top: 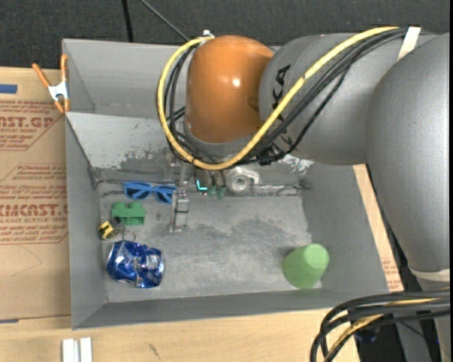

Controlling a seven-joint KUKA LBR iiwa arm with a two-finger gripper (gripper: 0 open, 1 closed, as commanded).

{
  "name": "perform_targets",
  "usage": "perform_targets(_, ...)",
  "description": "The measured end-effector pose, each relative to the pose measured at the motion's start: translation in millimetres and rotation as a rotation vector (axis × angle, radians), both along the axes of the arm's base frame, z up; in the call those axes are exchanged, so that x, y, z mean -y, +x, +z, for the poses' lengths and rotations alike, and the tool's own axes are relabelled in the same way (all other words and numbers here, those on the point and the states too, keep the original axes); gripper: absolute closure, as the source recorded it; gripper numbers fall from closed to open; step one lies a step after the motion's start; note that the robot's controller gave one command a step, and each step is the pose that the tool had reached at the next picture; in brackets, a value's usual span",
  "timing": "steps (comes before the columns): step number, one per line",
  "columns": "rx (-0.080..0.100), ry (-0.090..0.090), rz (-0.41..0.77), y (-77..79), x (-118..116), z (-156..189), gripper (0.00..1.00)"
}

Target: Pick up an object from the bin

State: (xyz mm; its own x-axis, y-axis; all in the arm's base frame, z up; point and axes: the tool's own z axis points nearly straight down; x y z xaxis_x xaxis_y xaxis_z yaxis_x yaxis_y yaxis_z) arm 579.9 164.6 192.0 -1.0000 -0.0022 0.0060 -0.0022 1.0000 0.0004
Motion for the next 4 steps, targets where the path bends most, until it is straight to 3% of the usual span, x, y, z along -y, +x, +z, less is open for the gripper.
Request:
perform_targets(1,0.009,0.003,0.220,-29.2,-27,-114,0.00)
perform_targets(2,0.007,-0.001,0.170,-93.1,-79,-122,0.00)
perform_targets(3,0.006,0.001,0.168,-92.0,-79,-122,1.00)
perform_targets(4,0.015,0.004,0.133,-82.1,-76,38,1.00)
